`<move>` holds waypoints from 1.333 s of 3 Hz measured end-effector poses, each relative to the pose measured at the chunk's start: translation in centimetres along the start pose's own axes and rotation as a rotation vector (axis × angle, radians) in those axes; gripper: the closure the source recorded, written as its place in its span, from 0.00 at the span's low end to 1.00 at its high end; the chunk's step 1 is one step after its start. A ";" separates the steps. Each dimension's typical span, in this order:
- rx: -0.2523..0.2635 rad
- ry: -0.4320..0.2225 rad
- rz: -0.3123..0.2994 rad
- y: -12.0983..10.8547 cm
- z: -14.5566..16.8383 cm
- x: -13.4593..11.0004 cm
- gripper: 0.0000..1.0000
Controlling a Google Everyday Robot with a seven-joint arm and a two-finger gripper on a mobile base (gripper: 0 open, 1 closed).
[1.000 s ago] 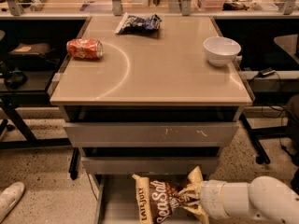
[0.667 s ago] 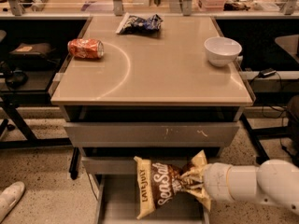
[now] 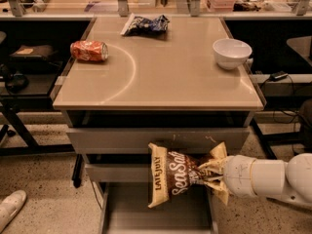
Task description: Pick brown chip bag from bottom drawer and place on counter
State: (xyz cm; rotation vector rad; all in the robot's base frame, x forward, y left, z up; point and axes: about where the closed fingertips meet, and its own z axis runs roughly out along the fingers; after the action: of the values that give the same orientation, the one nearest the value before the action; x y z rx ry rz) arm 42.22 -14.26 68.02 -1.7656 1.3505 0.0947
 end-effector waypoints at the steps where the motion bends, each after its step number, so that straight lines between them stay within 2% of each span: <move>1: 0.008 0.016 -0.048 -1.2 -0.8 -1.8 1.00; 2: 0.037 0.056 -0.111 -5.0 -2.8 -3.8 1.00; 4: 0.138 0.090 -0.160 -16.2 -9.5 -7.0 1.00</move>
Offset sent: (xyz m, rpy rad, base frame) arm 0.0357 0.0065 0.1316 -0.1420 -0.1975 -0.0023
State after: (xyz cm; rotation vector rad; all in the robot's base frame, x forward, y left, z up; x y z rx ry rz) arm 48.45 -15.20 87.04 -1.7706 1.2426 -0.1636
